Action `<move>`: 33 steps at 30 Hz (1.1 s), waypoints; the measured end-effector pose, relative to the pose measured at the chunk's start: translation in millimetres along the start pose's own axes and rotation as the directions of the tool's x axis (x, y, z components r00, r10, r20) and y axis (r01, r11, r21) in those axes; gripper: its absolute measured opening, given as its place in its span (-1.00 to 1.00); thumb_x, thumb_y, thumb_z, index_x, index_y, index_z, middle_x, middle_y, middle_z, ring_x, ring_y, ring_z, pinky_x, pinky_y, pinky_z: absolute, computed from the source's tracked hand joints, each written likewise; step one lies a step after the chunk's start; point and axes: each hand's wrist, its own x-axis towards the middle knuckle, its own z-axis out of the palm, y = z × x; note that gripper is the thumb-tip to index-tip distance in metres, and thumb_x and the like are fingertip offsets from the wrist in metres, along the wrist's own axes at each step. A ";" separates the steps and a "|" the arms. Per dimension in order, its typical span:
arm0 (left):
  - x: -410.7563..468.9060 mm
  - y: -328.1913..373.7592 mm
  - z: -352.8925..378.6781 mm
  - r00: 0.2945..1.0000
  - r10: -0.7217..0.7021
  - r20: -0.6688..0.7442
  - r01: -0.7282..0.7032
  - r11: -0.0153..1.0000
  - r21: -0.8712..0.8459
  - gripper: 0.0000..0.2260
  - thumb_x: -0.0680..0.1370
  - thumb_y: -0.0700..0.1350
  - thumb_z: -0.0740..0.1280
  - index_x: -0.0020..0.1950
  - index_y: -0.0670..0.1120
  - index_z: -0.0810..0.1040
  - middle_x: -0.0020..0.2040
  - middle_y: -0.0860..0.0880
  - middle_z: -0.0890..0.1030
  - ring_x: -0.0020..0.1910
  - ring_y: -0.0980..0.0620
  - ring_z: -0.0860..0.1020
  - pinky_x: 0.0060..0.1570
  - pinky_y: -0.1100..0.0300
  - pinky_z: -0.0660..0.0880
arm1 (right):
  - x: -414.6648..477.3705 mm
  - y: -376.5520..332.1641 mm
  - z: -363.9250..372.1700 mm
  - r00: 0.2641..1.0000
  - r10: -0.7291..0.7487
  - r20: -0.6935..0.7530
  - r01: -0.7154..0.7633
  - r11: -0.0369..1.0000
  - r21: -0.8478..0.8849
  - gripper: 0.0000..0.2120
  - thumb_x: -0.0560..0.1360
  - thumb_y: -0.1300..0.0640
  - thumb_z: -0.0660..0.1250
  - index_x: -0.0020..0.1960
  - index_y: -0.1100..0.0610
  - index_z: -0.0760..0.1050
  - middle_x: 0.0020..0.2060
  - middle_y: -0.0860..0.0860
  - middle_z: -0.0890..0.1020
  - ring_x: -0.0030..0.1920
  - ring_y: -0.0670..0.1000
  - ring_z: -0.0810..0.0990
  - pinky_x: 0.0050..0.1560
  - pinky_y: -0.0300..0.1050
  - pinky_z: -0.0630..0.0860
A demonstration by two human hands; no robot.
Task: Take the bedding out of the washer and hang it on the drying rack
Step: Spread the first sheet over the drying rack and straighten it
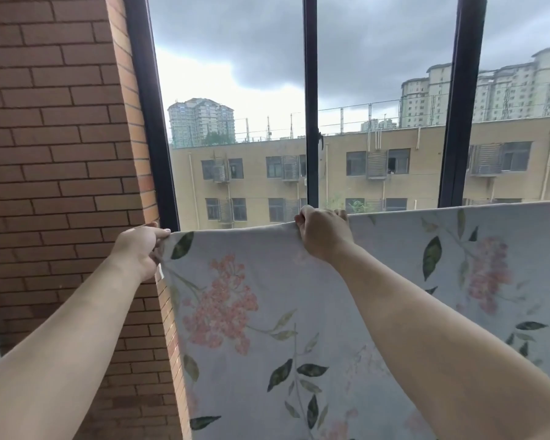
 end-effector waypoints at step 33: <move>-42.3 -74.1 -23.2 0.350 0.841 0.413 -0.900 0.179 0.398 -0.70 0.44 -0.18 0.35 0.17 -0.16 0.51 0.24 -0.15 0.50 0.31 -0.12 0.42 0.27 0.05 0.23 | -152.5 -95.8 52.5 0.893 0.435 0.121 -0.447 0.887 0.117 -0.54 0.72 0.03 0.00 0.59 0.10 0.19 0.58 0.03 0.24 0.57 0.05 0.20 0.54 0.04 0.18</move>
